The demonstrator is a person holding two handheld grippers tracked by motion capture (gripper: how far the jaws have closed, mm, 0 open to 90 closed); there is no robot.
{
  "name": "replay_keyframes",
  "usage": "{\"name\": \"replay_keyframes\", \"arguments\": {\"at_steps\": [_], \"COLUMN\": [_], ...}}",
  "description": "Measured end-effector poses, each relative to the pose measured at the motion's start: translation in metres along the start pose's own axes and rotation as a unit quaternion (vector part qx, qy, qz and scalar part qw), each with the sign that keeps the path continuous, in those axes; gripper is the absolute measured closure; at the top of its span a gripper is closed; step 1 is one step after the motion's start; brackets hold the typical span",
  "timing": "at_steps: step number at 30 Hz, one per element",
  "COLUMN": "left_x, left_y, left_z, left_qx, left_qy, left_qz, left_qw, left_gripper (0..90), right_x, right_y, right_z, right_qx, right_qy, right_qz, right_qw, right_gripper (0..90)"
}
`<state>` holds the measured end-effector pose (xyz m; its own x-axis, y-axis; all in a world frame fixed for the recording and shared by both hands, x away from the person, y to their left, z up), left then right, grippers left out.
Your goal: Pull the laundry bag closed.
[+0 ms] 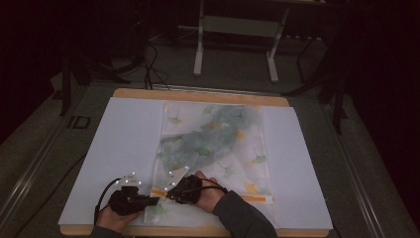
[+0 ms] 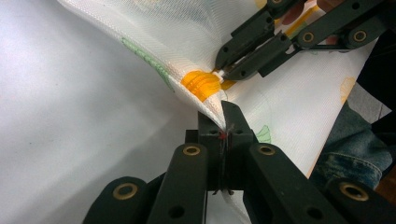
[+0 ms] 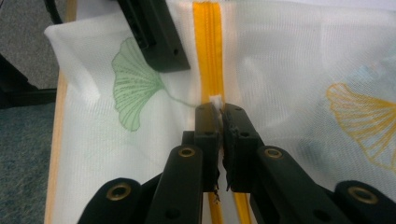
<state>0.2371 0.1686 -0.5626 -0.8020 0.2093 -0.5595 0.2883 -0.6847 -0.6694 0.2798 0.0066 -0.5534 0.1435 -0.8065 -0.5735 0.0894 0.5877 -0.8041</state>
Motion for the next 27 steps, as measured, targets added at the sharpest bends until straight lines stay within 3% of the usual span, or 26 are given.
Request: {"name": "replay_keyframes", "arguments": {"at_steps": [15,27], "left_x": [-0.0007,-0.0015], "left_y": [-0.0015,-0.0009], "left_z": [0.0019,0.0048], "left_qx": [0.001,0.002], "left_qy": [0.005,0.012], "left_qz": [0.006,0.006], "left_qw": [1.0,0.9999], "left_gripper": [88.6,88.7], "right_x": [0.0017,0.0018], "right_y": [-0.0053,0.0018], "right_z": [-0.0006,0.0003], "right_qx": [0.006,0.009], "right_qy": [-0.014,-0.019], "right_qz": [-0.015,-0.023], "right_qw": [0.9998,0.9995], "right_gripper": [89.9,89.7]}}
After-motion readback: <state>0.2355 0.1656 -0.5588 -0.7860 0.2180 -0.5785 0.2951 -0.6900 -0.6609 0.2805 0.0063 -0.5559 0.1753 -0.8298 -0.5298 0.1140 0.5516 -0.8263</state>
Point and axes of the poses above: each handheld gripper's, and its own axes: y roughly forward along the jaws, x roughly out of its underside, z roughly to its right, the point moved 4 cm from there along y, roughly forward along the jaws, and after that the axes turned 11 degrees about -y, right-handed, at the moved point
